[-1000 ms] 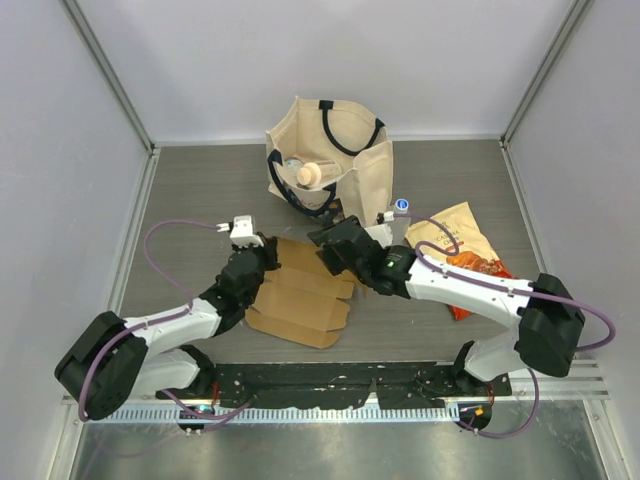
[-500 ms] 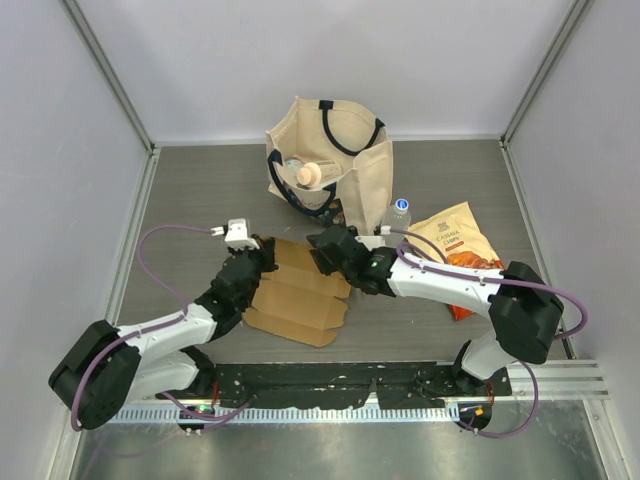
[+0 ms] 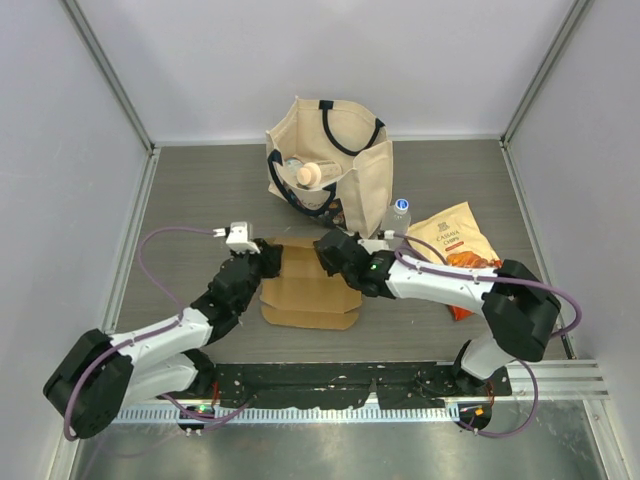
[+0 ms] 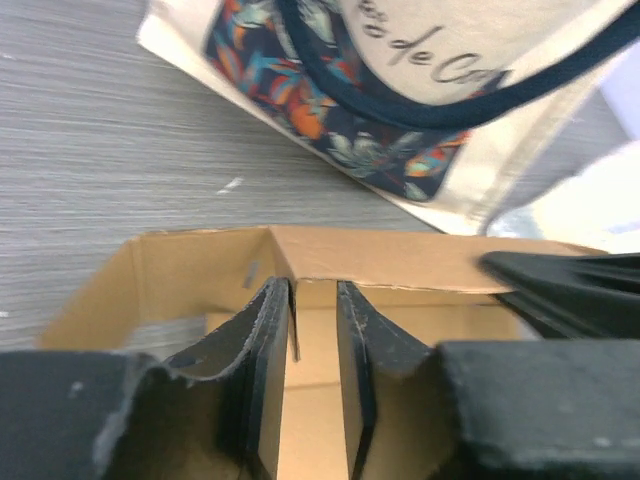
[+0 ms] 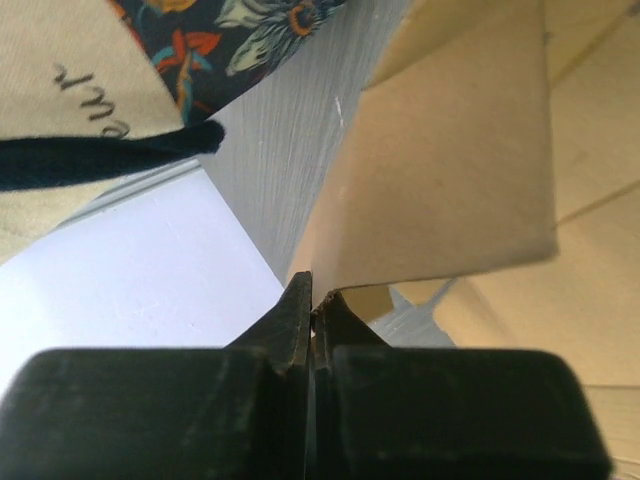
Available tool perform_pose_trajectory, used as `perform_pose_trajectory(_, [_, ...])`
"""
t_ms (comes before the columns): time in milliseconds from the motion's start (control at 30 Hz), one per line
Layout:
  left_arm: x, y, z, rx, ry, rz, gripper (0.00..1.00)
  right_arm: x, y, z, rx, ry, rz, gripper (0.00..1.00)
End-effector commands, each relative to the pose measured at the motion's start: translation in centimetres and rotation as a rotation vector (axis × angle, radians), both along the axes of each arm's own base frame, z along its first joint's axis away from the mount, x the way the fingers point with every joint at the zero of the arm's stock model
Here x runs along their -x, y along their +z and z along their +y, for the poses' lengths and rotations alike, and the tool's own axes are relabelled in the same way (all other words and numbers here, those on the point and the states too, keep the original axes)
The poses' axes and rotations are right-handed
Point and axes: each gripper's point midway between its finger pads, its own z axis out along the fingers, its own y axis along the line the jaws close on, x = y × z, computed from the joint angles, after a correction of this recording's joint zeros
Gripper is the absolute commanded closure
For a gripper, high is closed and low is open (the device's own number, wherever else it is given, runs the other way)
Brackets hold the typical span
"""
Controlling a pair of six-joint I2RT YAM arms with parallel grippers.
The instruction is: Fold the paper box
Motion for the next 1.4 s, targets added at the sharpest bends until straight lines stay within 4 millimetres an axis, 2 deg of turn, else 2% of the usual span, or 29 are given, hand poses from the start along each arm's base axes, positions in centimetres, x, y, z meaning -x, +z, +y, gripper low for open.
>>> perform_pose_trajectory(0, [2.4,2.6,-2.7,0.098,-0.183,-0.011,0.62,1.0,-1.3,-2.5,-0.007,-0.037,-0.011,0.99])
perform_pose_trajectory(33, [3.0,3.6,-2.4,0.125,-0.187,-0.023,0.54,1.0,-0.7,-2.2,-0.053,-0.029,-0.041,0.99])
perform_pose_trajectory(67, [3.5,3.6,-2.1,0.136,-0.186,-0.013,0.51,1.6,-1.8,-2.9,-0.053,-0.024,-0.037,0.99])
perform_pose_trajectory(100, [3.8,3.8,-1.7,0.145,-0.182,-0.010,0.50,1.7,-1.7,-2.8,-0.071,-0.015,-0.046,0.99])
perform_pose_trajectory(133, [4.2,2.7,-0.9,0.140,-0.146,0.042,0.48,1.7,-1.4,-2.8,-0.087,-0.013,-0.063,0.99])
perform_pose_trajectory(167, [4.6,4.1,0.1,0.172,-0.113,0.015,0.47,1.9,-1.6,-3.4,-0.079,-0.017,-0.068,0.99])
perform_pose_trajectory(200, [4.6,4.0,1.2,0.175,-0.062,0.030,0.46,1.9,-1.6,-3.8,-0.072,-0.020,-0.076,0.99])
perform_pose_trajectory(233, [4.5,2.4,4.0,0.127,0.081,0.077,0.44,1.8,-1.4,-4.2,-0.073,-0.031,-0.089,0.99])
perform_pose_trajectory(267, [4.6,3.1,5.4,0.178,0.162,0.082,0.42,1.8,-1.1,-4.7,-0.078,-0.039,-0.099,0.99])
perform_pose_trajectory(300, [5.0,1.6,7.0,0.147,0.244,0.128,0.40,1.8,-0.8,-4.8,-0.083,-0.044,-0.107,0.99])
perform_pose_trajectory(333, [4.8,1.5,8.4,0.149,0.319,0.125,0.40,1.8,-0.6,-4.9,-0.085,-0.041,-0.112,0.99])
perform_pose_trajectory(467, [3.6,0.2,9.8,0.127,0.415,0.198,0.41,1.9,-1.2,-4.9,-0.094,-0.031,-0.091,0.99])
perform_pose_trajectory(500, [3.3,-1.5,9.9,0.083,0.432,0.263,0.41,1.8,-1.2,-4.9,-0.100,-0.030,-0.089,0.99])
perform_pose_trajectory(533, [2.6,-2.1,10.6,0.075,0.464,0.296,0.41,1.6,-1.0,-5.0,-0.114,-0.037,-0.095,0.99])
perform_pose_trajectory(567, [1.9,-2.3,10.3,0.083,0.452,0.319,0.41,1.7,-1.1,-5.1,-0.116,-0.034,-0.095,0.99])
perform_pose_trajectory(600, [1.1,-4.0,8.8,0.079,0.371,0.390,0.42,1.7,-1.0,-5.0,-0.122,-0.031,-0.098,0.99])
perform_pose_trajectory(633, [0.3,-4.6,9.5,0.106,0.376,0.422,0.48,1.7,-1.0,-5.1,-0.124,-0.031,-0.097,0.99])
perform_pose_trajectory(667, [-0.4,-4.7,9.2,0.132,0.352,0.442,0.50,1.6,-1.0,-5.2,-0.126,-0.032,-0.097,0.99])
perform_pose_trajectory(700, [-1.3,-4.3,6.9,0.188,0.216,0.449,0.54,1.7,-1.0,-5.1,-0.130,-0.030,-0.099,0.99])
perform_pose_trajectory(733, [-2.0,-5.4,7.1,0.211,0.199,0.480,0.62,1.6,-0.9,-5.3,-0.133,-0.035,-0.102,0.99])
perform_pose_trajectory(800, [-3.3,-4.6,5.7,0.274,0.111,0.452,0.63,1.5,-1.2,-5.4,-0.131,-0.033,-0.099,0.99])
perform_pose_trajectory(867, [-3.3,-5.3,4.2,0.307,0.031,0.477,0.64,1.5,-1.5,-5.5,-0.131,-0.032,-0.095,0.99])
perform_pose_trajectory(900, [-4.0,-4.5,3.6,0.328,-0.005,0.434,0.64,1.4,-1.4,-5.5,-0.140,-0.032,-0.101,0.99])
perform_pose_trajectory(967, [-3.6,-5.0,2.2,0.358,-0.084,0.437,0.64,1.5,-1.7,-5.5,-0.139,-0.027,-0.098,0.99])
perform_pose_trajectory(1033, [-3.8,-4.5,1.1,0.380,-0.152,0.423,0.66,1.5,-1.8,-5.4,-0.141,-0.025,-0.094,0.99])
perform_pose_trajectory(1133, [-3.3,-5.4,0.1,0.392,-0.208,0.464,0.72,1.4,-1.7,-5.2,-0.147,-0.019,-0.095,0.99])
perform_pose_trajectory(1200, [-2.6,-5.0,-0.9,0.436,-0.268,0.463,0.76,1.4,-1.6,-5.0,-0.151,-0.013,-0.095,0.99])
perform_pose_trajectory(1233, [-1.6,-5.5,-1.2,0.446,-0.279,0.478,0.78,1.4,-1.7,-4.9,-0.150,-0.011,-0.092,0.99])
perform_pose_trajectory(1367, [0.7,-4.6,-2.5,0.448,-0.342,0.456,0.79,1.4,-1.7,-4.7,-0.152,-0.006,-0.089,0.99])
